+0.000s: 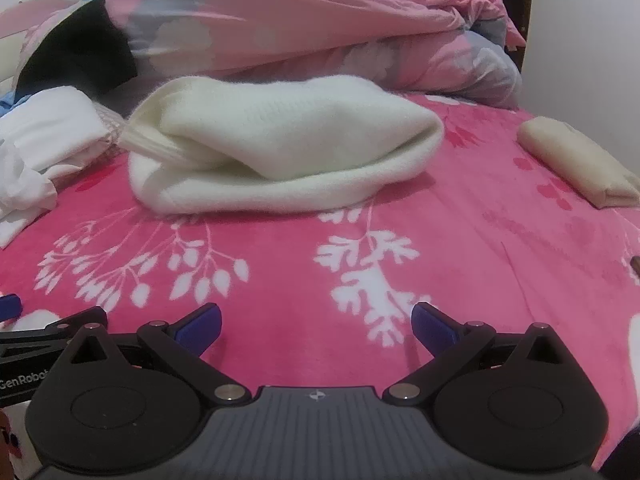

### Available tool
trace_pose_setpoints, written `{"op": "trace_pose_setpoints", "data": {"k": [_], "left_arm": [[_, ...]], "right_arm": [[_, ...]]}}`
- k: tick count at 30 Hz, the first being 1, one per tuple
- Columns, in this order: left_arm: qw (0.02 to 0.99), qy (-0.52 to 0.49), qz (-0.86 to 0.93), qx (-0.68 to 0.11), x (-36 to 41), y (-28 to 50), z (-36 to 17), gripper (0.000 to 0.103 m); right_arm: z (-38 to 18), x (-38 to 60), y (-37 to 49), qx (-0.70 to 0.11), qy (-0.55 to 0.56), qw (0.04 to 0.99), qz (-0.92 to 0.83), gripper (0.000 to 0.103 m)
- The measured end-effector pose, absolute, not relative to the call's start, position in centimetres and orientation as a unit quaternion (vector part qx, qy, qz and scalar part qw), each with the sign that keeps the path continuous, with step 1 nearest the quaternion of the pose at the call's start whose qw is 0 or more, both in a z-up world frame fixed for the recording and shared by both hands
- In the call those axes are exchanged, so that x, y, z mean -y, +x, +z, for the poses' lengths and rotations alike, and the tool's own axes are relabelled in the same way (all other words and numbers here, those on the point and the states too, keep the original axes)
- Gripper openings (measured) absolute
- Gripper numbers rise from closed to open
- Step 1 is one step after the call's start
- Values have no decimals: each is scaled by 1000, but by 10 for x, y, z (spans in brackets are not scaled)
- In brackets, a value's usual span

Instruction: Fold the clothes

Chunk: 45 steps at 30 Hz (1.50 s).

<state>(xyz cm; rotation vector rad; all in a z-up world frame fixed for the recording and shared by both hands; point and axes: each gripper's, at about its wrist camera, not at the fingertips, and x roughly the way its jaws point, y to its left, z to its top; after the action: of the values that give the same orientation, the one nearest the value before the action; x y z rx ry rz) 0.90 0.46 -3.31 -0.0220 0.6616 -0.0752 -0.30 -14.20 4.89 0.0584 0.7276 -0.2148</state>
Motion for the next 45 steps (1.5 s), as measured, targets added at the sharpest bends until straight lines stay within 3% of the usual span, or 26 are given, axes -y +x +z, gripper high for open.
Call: {"op": "trace_pose_setpoints", "data": {"k": [45], "left_arm": [[948, -24, -40, -313, -7, 2, -25, 103]], "right_arm": [[55, 138, -2, -349, 26, 930, -116, 103]]}}
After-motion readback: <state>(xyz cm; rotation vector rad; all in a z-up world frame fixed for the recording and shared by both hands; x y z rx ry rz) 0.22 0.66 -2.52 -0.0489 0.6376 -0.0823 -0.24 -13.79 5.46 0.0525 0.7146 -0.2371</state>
